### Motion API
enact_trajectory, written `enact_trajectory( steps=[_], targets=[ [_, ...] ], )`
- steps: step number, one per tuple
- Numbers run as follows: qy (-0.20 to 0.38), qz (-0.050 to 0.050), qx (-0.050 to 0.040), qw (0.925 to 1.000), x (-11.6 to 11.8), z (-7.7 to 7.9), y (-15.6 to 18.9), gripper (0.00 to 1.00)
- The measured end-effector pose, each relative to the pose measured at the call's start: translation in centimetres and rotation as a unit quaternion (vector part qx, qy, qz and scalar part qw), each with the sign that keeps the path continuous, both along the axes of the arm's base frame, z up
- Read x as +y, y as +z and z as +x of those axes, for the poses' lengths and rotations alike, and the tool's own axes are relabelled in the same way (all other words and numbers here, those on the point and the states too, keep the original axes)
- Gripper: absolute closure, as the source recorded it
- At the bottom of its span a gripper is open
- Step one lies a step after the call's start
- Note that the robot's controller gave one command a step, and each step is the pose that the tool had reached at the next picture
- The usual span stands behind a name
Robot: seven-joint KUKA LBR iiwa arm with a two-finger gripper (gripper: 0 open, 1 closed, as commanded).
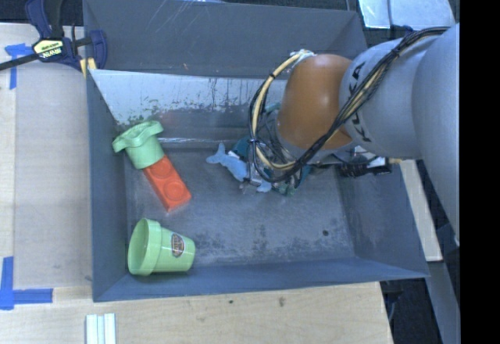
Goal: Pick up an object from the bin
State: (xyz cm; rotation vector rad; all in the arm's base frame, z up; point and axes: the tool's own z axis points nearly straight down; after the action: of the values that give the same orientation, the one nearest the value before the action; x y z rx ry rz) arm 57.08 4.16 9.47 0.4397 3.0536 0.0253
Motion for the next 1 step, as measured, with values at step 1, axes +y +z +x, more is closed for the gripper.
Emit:
enact_trajectory(
  steps=[1],
  targets=[
    [0.0,0.0,-0.0015,1.0,-0.03,0.06,0.71,1.0]
  ],
)
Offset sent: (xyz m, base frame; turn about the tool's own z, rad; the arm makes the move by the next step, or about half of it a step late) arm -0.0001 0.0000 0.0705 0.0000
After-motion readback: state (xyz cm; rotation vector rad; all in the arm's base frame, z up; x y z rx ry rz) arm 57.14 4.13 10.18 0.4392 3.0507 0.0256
